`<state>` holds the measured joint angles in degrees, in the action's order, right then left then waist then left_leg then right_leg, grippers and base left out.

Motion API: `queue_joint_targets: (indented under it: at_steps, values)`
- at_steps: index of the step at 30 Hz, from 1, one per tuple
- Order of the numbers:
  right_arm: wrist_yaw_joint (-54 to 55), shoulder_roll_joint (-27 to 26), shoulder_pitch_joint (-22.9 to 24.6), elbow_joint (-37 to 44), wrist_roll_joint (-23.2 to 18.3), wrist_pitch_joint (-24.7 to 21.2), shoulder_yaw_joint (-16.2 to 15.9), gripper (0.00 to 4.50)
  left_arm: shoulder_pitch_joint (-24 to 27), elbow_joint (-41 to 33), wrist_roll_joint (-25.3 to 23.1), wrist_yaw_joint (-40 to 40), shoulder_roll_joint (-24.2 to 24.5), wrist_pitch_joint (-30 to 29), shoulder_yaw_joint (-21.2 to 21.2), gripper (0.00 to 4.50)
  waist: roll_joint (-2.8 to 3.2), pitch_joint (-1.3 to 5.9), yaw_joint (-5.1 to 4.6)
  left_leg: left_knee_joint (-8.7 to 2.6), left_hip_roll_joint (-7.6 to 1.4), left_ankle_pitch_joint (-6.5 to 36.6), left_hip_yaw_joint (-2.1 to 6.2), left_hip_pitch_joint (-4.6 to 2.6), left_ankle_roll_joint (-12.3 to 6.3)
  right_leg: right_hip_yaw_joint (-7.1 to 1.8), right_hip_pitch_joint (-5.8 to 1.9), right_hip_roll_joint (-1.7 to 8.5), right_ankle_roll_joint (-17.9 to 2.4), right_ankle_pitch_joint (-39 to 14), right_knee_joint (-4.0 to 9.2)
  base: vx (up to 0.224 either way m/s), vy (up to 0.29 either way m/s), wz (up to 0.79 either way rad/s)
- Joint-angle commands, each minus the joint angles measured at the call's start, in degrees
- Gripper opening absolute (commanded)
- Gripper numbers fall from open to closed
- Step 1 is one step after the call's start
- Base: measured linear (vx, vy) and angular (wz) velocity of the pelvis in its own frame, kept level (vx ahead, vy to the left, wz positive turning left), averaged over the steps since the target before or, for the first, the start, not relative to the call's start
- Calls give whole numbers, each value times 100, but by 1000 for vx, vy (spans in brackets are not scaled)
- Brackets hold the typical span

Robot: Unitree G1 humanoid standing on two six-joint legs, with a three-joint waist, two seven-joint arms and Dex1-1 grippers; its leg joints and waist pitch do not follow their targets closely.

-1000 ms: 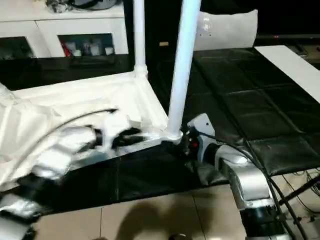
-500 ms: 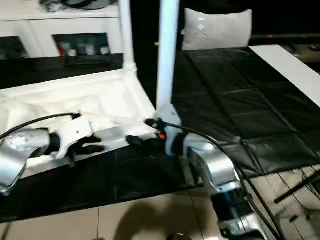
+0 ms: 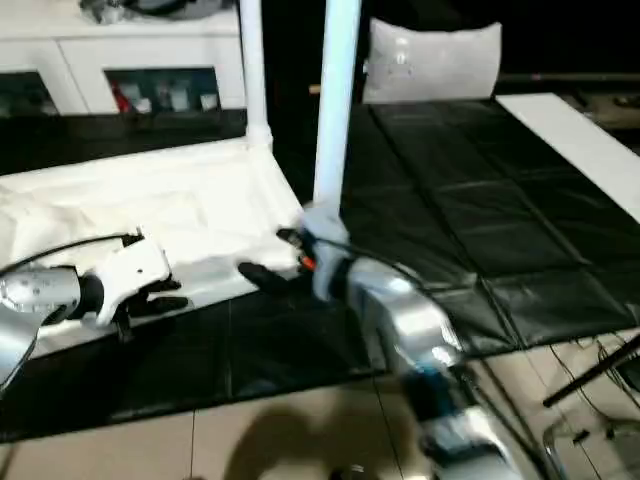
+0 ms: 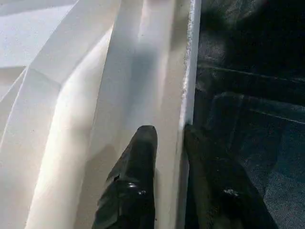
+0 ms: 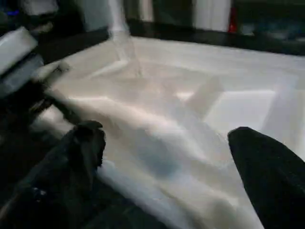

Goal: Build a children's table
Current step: Rotate table base

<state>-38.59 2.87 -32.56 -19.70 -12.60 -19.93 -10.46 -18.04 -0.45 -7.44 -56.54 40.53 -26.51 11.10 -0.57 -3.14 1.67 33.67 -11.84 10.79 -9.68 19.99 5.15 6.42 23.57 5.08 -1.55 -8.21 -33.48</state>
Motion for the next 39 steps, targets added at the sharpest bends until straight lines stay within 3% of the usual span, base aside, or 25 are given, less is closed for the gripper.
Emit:
queue_joint_targets:
  at_steps: [1, 2, 4, 5, 8, 12, 15, 17, 18, 19, 21, 28, 36, 39]
  values:
    - [332, -129, -184, -425, 77, 201, 187, 448, -57, 21, -150, 191, 161, -37, -72, 115, 135, 361, -13, -444, -116, 1683, 60, -27, 123, -331, -269, 298, -943, -2033, 356, 0, 0, 0]
    - [467, -221, -262, -616, 88, 322, 246, 448, -61, 15, -141, 203, 177, -49, -59, 115, 97, 356, -15, -444, -111, 1700, 48, -25, 119, -329, -273, 284, -939, -2042, 369, 0, 0, 0]
    - [772, -319, -369, -920, 171, 503, 312, 448, -60, -15, -133, 213, 181, -69, -50, 115, 109, 357, 1, -440, -113, 1702, 46, -37, 144, -335, -262, 302, -947, -2071, 351, 0, 0, 0]
    - [1492, -441, -586, -1525, 383, 902, 445, 448, -51, -67, -133, 232, 174, -99, -27, 115, 113, 356, -1, -439, -102, 1713, 41, -34, 148, -333, -271, 290, -926, -2084, 359, 0, 0, 0]
    - [2134, -481, -780, -2014, 403, 999, 689, 448, -37, -74, -169, 252, 157, -101, -1, 115, 106, 355, -10, -430, -95, 1664, 38, -33, 213, -347, -253, 296, -933, -2144, 341, 0, 0, 0]
    - [2646, -331, -903, -2438, 446, 1328, 950, 448, -39, -11, -235, 249, 142, -17, 111, 115, 148, 356, 44, -428, -98, 1777, 29, -60, 223, -343, -232, 280, -877, -2059, 330, 0, 0, 0]
    - [3166, -112, -1059, -2964, 402, 1620, 1298, 448, -117, 135, -275, 309, 47, 123, 246, 115, 124, 367, 54, -418, -84, 1800, 21, -57, 212, -351, -236, 276, -889, -2033, 322, 0, 0, 0]
    - [3269, -61, -1102, -3098, 390, 1696, 1364, 448, -137, 171, -279, 332, 28, 150, 271, 115, 117, 370, 82, -405, -75, 1792, 12, -66, 210, -351, -235, 273, -870, -2053, 327, 0, 0, 0]
    - [3402, 17, -1157, -3286, 372, 1802, 1460, 448, -170, 252, -307, 382, -5, 230, 309, 115, 176, 377, 95, -402, -67, 1762, 16, -52, 203, -351, -247, 279, -864, -2019, 317, 0, 0, 0]
    - [3445, 45, -1174, -3344, 366, 1838, 1491, 448, -181, 279, -321, 398, -15, 269, 323, 115, 135, 384, 80, -397, -65, 1749, 10, -40, 185, -344, -255, 268, -863, -1967, 323, 0, 0, 0]
    - [3628, 305, -1229, -3599, 341, 2023, 1664, 448, -318, 533, -506, 637, -133, 659, 437, 115, 138, 386, 92, -387, -57, 1730, 0, -42, 155, -339, -246, 254, -896, -1913, 327, 0, 0, 0]
    - [3805, 828, -1297, -4022, 282, 2309, 2009, 448, -678, 981, -617, 1120, -689, 1088, 635, 115, 85, 419, 193, -356, -67, 1461, -20, -10, 83, -330, -288, 263, -918, -1667, 283, 0, 0, 0]
    - [3931, 1567, -1223, -4361, 242, 2542, 2301, 448, -1032, 1754, -740, 1838, -1222, 1841, 712, 115, 7, 436, 232, -308, -36, 1307, -57, 10, -68, -299, -287, 247, -793, -1830, 317, 0, 0, 0]
    - [3963, 1749, -1135, -4370, 283, 2586, 2371, 448, -1131, 1999, -780, 2268, -1500, 2038, 685, 115, -12, 457, 256, -290, -27, 1106, -59, 61, -138, -288, -316, 244, -772, -1675, 295, 0, 0, 0]
